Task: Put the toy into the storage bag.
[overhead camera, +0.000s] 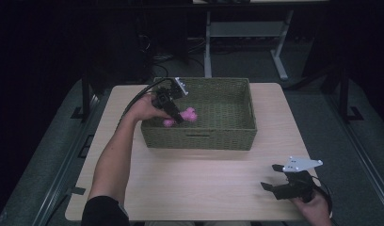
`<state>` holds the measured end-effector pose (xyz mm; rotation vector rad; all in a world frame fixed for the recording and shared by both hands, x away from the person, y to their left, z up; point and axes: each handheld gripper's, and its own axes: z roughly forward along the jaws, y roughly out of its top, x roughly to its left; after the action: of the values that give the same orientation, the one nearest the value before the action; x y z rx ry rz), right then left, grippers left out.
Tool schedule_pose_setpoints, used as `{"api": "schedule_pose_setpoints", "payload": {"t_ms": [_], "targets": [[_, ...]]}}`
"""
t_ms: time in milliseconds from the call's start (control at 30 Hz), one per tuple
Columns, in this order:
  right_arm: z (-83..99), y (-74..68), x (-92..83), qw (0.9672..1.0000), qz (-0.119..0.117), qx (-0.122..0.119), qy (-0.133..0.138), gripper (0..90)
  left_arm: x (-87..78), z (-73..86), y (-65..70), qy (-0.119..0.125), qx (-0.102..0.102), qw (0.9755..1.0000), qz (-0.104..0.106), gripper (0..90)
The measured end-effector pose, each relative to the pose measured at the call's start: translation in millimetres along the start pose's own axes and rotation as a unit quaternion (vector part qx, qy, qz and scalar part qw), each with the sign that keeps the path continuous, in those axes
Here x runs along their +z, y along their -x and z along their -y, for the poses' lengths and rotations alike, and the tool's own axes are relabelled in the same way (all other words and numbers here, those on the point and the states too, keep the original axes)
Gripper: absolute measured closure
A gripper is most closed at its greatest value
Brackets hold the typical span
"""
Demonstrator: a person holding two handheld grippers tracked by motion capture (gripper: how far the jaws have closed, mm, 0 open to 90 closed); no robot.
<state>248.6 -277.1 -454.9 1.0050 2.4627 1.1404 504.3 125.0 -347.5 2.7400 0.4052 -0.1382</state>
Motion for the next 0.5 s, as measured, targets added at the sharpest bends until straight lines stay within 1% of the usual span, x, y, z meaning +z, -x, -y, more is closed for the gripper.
{"api": "schedule_pose_setpoints", "payload": {"t_ms": [33,300,367,500], "targets": [[0.1,0.2,-0.1,1.0000,0.001,-0.001,0.000,18.1,1.1,-0.4,0.0,0.002,-0.001,1.0000,0.001,58.7],[0.3,0.6,-0.1,1.0000,0.001,-0.002,-0.001,18.1,9.0,-1.7,-2.0,-0.011,-0.002,0.9999,0.007,58.6],[0.3,0.6,0.0,1.0000,0.000,-0.002,-0.001,18.1,11.1,-2.1,-2.6,-0.012,-0.002,0.9999,0.004,58.6],[0.3,0.7,-0.1,1.0000,0.000,-0.003,-0.001,18.1,11.2,-2.1,-4.1,-0.010,-0.004,0.9999,0.006,58.6]]}}
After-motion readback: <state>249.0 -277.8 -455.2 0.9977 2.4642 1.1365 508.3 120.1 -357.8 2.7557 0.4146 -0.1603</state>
